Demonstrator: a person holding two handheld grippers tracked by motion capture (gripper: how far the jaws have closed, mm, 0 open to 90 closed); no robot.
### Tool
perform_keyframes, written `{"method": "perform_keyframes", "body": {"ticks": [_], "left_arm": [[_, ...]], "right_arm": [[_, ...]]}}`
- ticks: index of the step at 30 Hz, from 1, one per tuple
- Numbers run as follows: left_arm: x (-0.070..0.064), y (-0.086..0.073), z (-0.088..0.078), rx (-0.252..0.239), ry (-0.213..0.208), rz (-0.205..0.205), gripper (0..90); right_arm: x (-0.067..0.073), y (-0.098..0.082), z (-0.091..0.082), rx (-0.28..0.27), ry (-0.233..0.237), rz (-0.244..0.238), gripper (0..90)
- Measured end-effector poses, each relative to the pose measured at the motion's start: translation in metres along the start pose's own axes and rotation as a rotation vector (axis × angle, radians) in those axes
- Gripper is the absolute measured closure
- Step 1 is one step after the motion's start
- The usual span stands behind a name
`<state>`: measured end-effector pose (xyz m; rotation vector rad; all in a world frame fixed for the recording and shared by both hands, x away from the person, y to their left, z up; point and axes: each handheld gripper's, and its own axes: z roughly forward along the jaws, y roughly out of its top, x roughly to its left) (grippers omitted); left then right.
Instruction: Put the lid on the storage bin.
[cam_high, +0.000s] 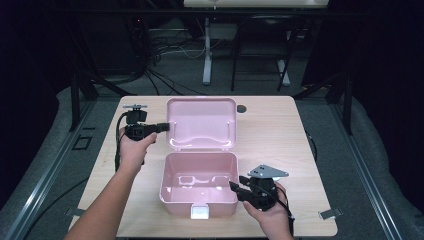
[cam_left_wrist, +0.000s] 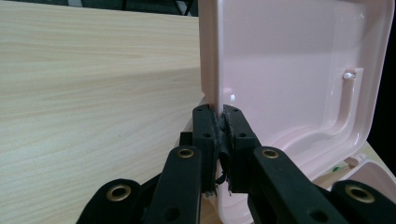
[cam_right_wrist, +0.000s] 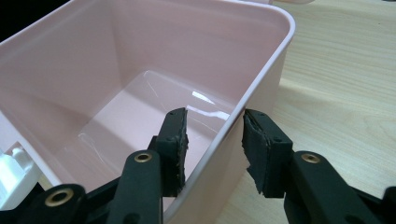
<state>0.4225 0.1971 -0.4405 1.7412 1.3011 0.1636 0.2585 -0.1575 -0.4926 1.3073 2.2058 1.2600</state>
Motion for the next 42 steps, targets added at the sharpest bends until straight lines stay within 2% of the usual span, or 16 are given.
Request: {"method": "perform_keyframes", "body": {"ticks": [3, 12, 30, 42], "left_arm": [[0.001, 0.0, 0.001, 0.004, -0.006, -0.016, 85.5], [0.003, 0.003, 0.004, 0.031, -0.001, -0.019, 85.6], [0.007, 0.004, 0.009, 0.055, 0.001, -0.044, 85.7], [0.009, 0.005, 0.013, 0.067, -0.001, -0.072, 85.7]], "right_arm": [[0.0, 0.0, 0.0, 0.0, -0.001, -0.001, 60.4], [0.0, 0.0, 0.0, 0.001, -0.002, -0.001, 60.3], [0.0, 0.0, 0.001, -0.002, -0.001, 0.0, 60.2], [0.0, 0.0, 0.001, 0.002, -0.003, 0.001, 60.1]]}}
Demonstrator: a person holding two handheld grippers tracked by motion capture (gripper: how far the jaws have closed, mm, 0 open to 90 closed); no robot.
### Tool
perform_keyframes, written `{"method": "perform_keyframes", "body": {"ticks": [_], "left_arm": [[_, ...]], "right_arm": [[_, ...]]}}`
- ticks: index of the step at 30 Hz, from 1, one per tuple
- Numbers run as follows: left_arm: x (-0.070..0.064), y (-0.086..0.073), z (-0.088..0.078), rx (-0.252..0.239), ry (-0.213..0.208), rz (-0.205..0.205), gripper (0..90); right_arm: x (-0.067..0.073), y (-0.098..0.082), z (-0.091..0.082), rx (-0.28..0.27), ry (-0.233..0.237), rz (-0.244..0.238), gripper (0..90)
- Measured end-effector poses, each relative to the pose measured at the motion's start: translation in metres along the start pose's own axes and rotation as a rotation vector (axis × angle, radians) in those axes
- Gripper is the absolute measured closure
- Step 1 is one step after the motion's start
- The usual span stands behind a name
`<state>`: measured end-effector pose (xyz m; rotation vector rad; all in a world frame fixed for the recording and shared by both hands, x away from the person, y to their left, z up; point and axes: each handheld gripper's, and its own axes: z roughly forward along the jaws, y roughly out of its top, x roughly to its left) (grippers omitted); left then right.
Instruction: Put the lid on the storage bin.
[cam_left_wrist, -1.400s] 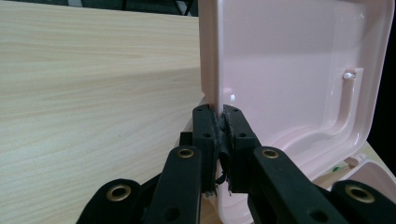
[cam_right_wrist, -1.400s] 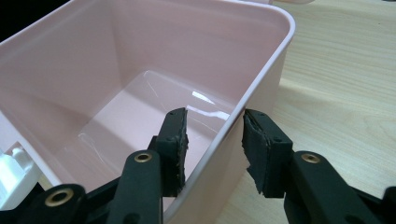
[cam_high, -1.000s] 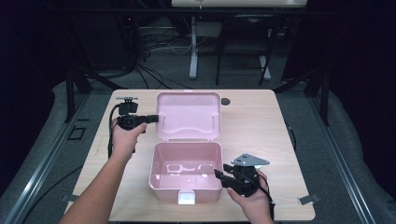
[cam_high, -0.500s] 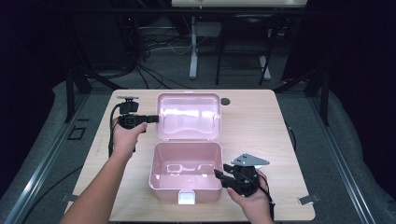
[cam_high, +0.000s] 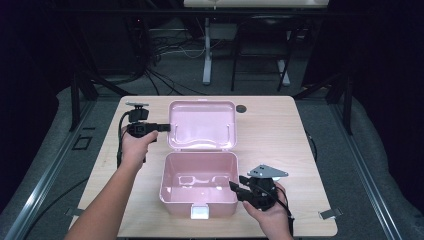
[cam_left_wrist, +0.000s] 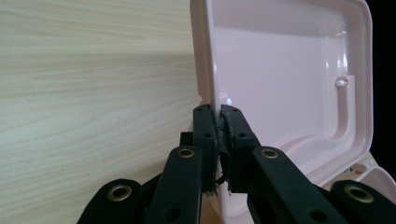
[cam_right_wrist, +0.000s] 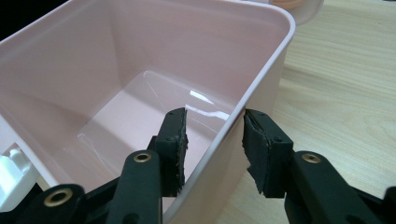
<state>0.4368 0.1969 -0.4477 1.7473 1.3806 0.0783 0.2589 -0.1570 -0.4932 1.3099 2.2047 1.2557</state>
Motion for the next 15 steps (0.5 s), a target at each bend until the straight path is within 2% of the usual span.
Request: {"method": "perform_keyframes", "body": {"ticks": [15], "left_arm": [[0.0018, 0.0001, 0.0019, 0.007, -0.003, -0.009, 85.6]], "right_arm": [[-0.0001, 0.0, 0.0002, -0.001, 0.002, 0.001, 60.0]]}}
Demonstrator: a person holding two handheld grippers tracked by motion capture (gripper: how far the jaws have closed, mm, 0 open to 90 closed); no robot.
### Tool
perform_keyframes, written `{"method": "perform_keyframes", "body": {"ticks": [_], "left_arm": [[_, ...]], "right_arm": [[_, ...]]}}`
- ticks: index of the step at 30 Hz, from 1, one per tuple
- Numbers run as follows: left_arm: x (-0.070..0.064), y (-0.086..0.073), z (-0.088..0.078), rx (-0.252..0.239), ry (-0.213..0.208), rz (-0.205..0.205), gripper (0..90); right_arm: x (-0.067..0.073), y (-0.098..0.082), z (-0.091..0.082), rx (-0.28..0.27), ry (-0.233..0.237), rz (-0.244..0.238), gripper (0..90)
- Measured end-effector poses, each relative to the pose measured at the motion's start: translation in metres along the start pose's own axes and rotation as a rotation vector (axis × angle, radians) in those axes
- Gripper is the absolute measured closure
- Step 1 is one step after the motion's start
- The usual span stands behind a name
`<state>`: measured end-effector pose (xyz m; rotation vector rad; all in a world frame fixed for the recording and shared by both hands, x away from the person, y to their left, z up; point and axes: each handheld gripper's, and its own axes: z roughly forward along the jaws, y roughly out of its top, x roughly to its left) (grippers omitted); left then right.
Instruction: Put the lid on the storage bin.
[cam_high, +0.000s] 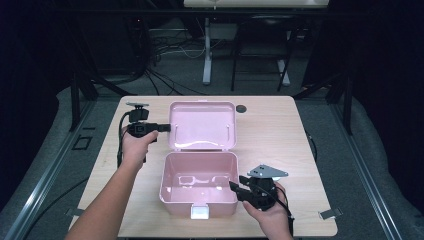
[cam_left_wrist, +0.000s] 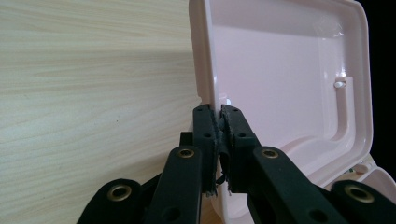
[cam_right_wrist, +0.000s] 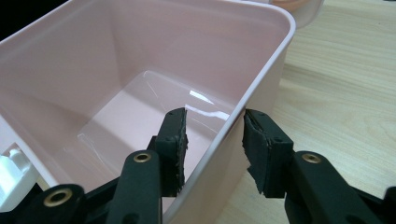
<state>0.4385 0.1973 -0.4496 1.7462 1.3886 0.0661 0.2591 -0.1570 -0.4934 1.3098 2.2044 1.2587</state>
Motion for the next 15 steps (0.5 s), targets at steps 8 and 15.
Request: {"method": "perform_keyframes", "body": {"ticks": [8, 15], "left_arm": [[0.0006, -0.0002, 0.0008, 0.002, -0.001, -0.008, 85.5], [0.0021, -0.0004, 0.0015, 0.006, -0.006, -0.014, 85.5]], "right_arm": [[0.0, 0.0, 0.0, 0.0, 0.0, 0.0, 60.0], [-0.0001, 0.0, 0.0, 0.0, 0.0, 0.0, 60.0]]}}
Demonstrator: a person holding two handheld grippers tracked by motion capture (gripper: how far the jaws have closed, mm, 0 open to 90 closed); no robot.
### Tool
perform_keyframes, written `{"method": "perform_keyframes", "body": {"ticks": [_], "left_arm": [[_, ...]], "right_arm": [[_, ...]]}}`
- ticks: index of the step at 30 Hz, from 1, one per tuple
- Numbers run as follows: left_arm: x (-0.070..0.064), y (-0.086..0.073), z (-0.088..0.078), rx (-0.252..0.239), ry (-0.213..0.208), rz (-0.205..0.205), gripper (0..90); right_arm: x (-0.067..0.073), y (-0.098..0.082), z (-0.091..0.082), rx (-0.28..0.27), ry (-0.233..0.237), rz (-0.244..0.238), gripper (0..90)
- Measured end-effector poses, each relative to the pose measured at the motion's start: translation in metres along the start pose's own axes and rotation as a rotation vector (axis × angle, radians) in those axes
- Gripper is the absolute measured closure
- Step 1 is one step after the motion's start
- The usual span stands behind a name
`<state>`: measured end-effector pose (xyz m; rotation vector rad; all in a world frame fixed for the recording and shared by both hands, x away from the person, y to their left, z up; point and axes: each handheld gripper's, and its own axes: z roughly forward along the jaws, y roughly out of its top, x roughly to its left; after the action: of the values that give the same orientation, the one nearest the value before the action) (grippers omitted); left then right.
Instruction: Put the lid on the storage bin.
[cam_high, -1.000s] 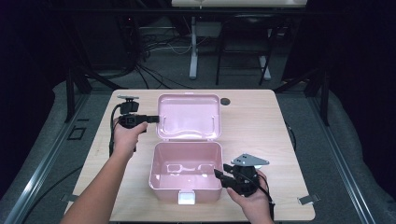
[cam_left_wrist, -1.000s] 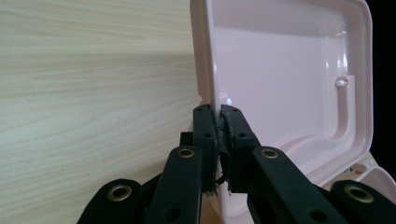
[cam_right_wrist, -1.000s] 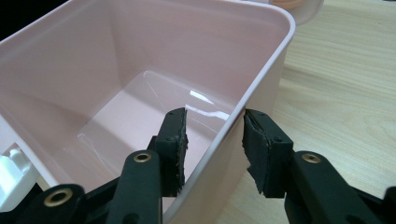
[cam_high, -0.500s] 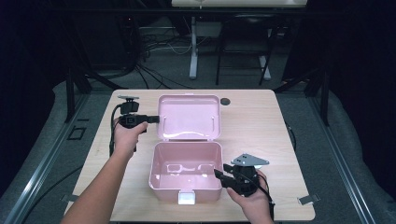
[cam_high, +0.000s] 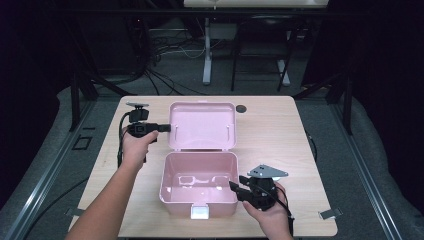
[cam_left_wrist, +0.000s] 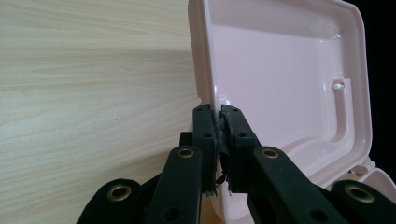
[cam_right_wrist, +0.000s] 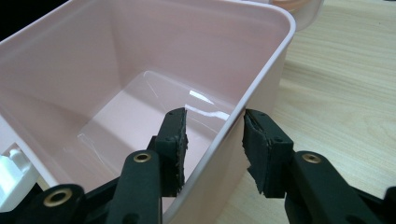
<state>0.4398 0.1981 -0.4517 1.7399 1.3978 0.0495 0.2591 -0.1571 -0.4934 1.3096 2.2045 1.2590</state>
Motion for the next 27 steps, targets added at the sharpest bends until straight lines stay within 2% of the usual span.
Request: {"method": "perform_keyframes", "body": {"ticks": [27], "left_arm": [[0.0047, -0.0025, 0.0036, 0.004, -0.006, -0.03, 84.9]], "right_arm": [[0.0003, -0.0004, 0.0005, -0.001, -0.001, -0.004, 59.6]]}}
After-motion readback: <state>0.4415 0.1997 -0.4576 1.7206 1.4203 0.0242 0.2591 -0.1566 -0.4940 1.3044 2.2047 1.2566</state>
